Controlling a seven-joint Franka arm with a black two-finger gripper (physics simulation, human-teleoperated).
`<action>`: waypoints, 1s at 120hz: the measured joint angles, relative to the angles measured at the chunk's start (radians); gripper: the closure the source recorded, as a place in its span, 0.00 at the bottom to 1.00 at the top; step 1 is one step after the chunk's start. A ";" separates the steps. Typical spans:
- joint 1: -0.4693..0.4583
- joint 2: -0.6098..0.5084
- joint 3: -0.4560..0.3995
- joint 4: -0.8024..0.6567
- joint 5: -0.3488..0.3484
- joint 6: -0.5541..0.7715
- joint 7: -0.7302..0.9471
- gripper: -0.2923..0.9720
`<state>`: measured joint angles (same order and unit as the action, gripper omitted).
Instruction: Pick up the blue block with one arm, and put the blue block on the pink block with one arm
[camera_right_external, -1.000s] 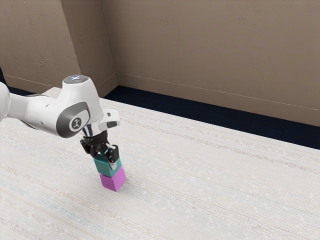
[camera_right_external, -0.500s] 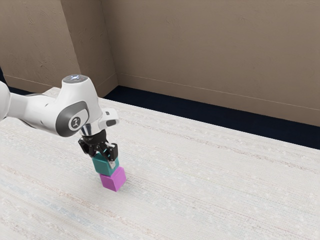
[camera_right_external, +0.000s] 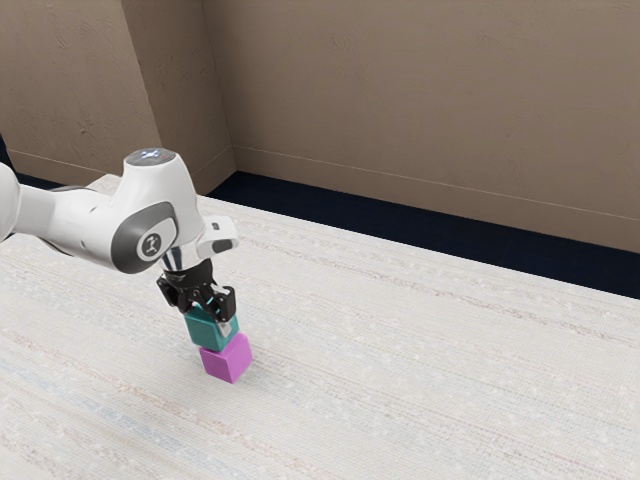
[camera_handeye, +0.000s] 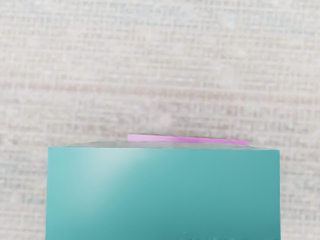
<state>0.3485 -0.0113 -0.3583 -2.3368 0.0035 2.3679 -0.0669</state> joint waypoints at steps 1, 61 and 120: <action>0.000 0.000 0.000 0.000 0.000 0.000 0.001 0.51; -0.037 0.000 0.000 0.000 -0.001 0.002 0.026 0.51; -0.047 -0.002 0.000 0.000 -0.004 0.002 0.038 0.51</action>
<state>0.3014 -0.0133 -0.3578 -2.3368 -0.0001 2.3697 -0.0286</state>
